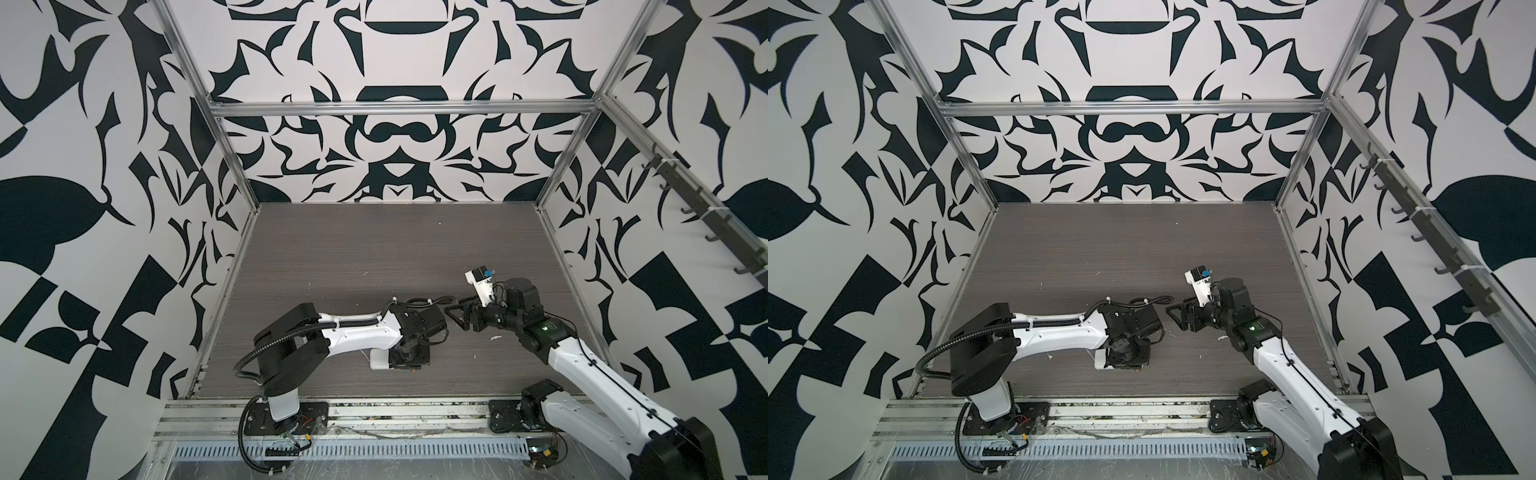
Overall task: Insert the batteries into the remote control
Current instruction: 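Release the orange battery and lift the left gripper while the right gripper approaches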
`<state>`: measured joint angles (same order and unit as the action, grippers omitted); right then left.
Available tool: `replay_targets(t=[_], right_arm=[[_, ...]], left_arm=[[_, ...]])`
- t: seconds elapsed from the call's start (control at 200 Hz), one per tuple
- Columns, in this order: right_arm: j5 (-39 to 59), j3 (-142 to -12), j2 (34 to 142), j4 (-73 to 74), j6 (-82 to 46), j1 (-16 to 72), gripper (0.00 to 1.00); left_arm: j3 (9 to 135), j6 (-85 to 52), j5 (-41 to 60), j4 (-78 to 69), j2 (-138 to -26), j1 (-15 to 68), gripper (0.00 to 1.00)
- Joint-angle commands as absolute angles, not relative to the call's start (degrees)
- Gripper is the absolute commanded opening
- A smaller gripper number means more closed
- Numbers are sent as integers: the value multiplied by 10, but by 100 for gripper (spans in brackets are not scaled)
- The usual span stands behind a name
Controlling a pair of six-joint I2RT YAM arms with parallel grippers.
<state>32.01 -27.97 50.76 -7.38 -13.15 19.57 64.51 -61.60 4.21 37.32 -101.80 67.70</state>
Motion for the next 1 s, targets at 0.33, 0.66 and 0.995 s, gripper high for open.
replay_targets(t=[0.33,0.66,0.995], right_arm=[[330,-276,508,-38,-127,193,75],[331,-279,505,-43,-123,193,75],[316,-293,499,-99,-119,192,75]], left_arm=[[663,-596,47,398,-1037,656,24],[679,-590,42,416,-1025,654,29],[657,-562,37,394,-946,653,33]])
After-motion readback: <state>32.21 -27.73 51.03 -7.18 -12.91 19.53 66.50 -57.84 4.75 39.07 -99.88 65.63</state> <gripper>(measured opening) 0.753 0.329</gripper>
